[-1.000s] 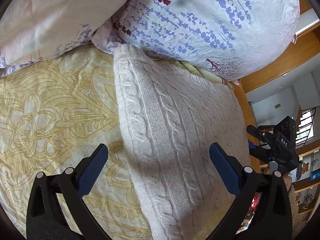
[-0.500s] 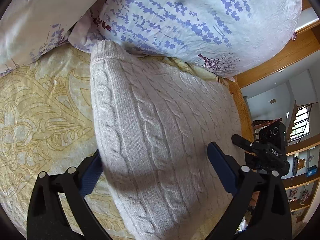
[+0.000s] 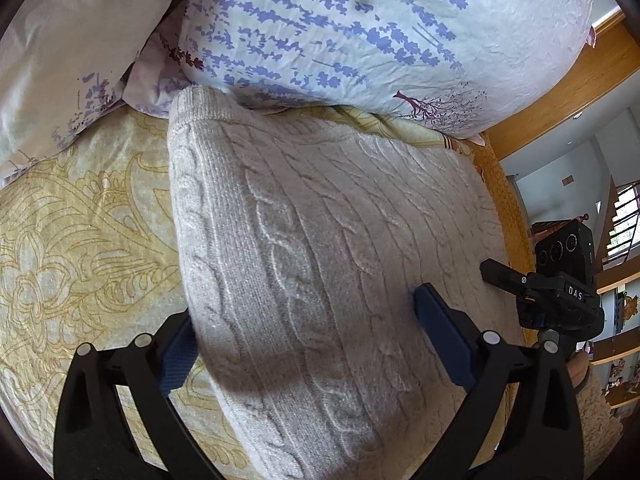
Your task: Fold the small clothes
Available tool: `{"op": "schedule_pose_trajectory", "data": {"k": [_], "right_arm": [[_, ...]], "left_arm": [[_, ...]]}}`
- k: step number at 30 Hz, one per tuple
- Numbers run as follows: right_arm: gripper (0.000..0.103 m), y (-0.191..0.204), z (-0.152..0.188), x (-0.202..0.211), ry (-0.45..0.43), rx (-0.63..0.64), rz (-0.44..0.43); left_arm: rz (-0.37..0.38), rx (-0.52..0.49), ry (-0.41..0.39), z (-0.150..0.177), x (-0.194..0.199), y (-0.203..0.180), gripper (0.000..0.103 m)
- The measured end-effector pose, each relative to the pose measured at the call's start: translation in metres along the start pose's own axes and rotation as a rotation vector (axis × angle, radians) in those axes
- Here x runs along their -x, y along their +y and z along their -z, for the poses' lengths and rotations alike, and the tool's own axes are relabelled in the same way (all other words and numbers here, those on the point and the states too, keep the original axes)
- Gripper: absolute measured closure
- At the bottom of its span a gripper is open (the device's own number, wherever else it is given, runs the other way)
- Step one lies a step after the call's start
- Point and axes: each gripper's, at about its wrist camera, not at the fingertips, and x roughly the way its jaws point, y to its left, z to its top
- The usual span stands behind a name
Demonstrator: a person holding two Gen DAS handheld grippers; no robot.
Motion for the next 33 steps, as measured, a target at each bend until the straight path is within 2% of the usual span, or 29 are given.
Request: {"op": "schedule_pose_trajectory", "data": {"k": [7, 9, 12, 17, 20, 24, 29, 33], "right_arm": [[0.056, -0.005, -0.003, 0.003, -0.002, -0.004, -0.001], [0.061, -0.007, -0.002, 0.003, -0.012, -0.017, 0.000], [0.065, -0.009, 0.002, 0.004, -0.035, -0.024, -0.005], [0.071, 0.005, 0.006, 0.009, -0.048, -0.002, -0.054], [0.072, 0.026, 0.008, 0.010, -0.047, 0.043, -0.079], [0.073, 0.057, 0.014, 0.005, -0.029, 0.097, -0.125], [0.073, 0.089, 0.034, -0.023, 0.045, 0.143, -0.182], [0.074, 0.101, 0.057, -0.064, 0.144, 0.154, -0.196]], "left_arm": [[0.003, -0.012, 0.001, -0.002, -0.003, -0.003, 0.004], [0.018, 0.002, -0.008, -0.001, -0.001, -0.001, 0.004], [0.056, 0.061, -0.024, -0.001, 0.005, 0.012, 0.021], [0.173, 0.180, -0.033, 0.000, 0.016, 0.038, 0.056], [0.216, 0.188, -0.044, 0.003, 0.025, 0.041, 0.064], [0.291, 0.164, -0.075, 0.011, 0.054, 0.043, 0.066], [0.272, 0.164, -0.118, 0.031, 0.110, 0.072, 0.066], [0.170, 0.180, -0.122, 0.050, 0.138, 0.108, 0.065]]}}
